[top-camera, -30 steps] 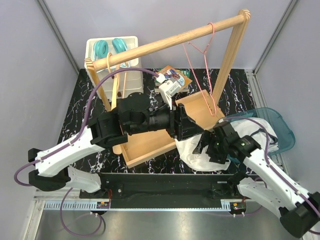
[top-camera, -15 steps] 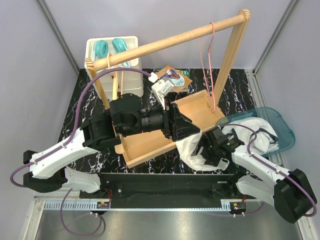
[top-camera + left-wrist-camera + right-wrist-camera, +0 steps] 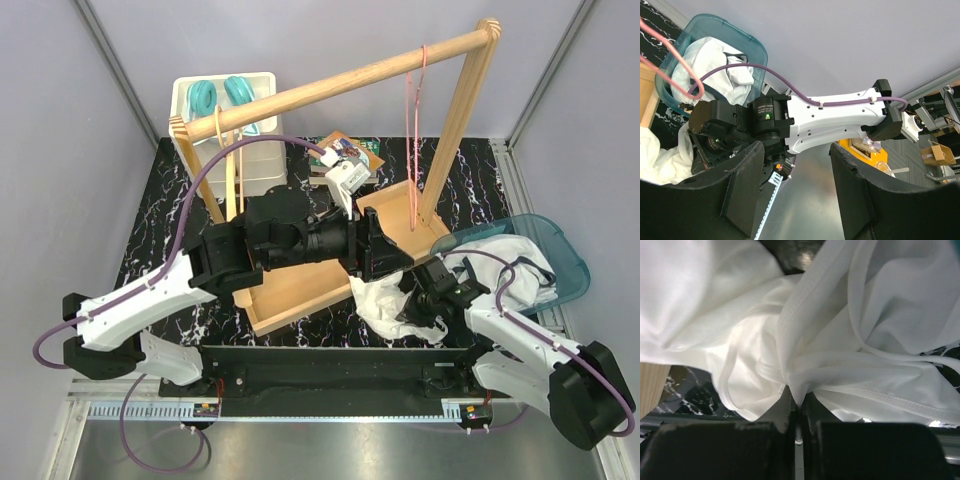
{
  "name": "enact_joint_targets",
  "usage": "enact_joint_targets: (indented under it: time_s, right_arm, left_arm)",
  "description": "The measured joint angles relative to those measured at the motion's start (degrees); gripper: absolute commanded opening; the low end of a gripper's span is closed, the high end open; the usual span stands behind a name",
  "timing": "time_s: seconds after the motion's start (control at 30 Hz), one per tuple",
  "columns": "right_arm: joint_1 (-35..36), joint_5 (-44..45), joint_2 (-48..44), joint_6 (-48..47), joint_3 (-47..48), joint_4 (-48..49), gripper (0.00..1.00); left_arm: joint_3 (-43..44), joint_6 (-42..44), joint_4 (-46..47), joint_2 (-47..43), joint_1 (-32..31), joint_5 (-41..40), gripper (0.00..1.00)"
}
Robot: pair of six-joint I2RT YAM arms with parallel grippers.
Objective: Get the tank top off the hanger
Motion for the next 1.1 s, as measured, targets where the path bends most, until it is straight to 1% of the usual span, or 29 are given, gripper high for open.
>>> enact_joint_targets:
  time_s: [0.07,0.13,0.2,0.3,0.37,0.47,0.6,0.73,0.83,0.93,1.03,1.07,1.1]
  right_arm:
    - [0.0,0.0,-1.3,-0.9,1.2,-0.8,0.00]
    - [0.0,0.3,-4.5,-2.0,3.9,-2.9,0.00]
    - [0.0,1.6,-7.9,-3.2,8.0,-5.6,0.00]
    - [0.0,6.5,-12.1,-5.8,17.5,-11.2,0.00]
    - [0.0,11.3,-13.3,-8.0,25.0,-15.1,0.00]
    - [-0.1,19.6,-12.7,-10.9,35.7,-21.8,0.00]
    - [-0.4,31.1,-9.8,-13.8,48.8,-31.9,0.00]
    - [-0.7,41.9,-7.3,-17.0,59.4,-37.9,0.00]
    - [-1.0,48.4,-7.0,-19.6,61.8,-40.1,0.00]
    - [-1.9,52.7,-6.6,-21.4,60.5,-41.2,0.00]
    - [-5.7,52.1,-5.9,-24.0,54.9,-39.2,0.01]
    - [-8.7,50.5,-5.5,-25.0,52.3,-37.6,0.02]
    - [-11.7,47.7,-5.3,-25.7,49.6,-35.8,0.06]
  left_arm:
    - [0.7,0.0,-0.3,0.8,0.0,0.0,0.59]
    - [1.4,0.1,-0.7,1.4,0.0,0.0,0.59]
    - [2.1,0.3,-1.1,1.8,0.0,0.0,0.59]
    - [3.0,0.7,-1.5,2.0,0.0,0.0,0.59]
    - [3.8,1.0,-1.9,2.2,0.0,0.0,0.60]
    - [4.7,1.5,-1.9,2.6,0.0,0.0,0.60]
    - [5.4,2.0,-2.0,3.6,0.0,0.0,0.61]
    - [5.9,2.3,-2.4,4.6,0.0,0.1,0.61]
    - [6.5,2.5,-2.6,5.1,0.0,0.3,0.61]
    - [6.9,2.7,-3.0,5.2,0.0,0.5,0.61]
    - [7.3,2.9,-3.1,5.2,0.0,0.5,0.61]
    - [7.3,2.9,-3.2,5.2,0.0,0.6,0.61]
    - [7.3,2.9,-3.2,5.2,0.0,0.7,0.61]
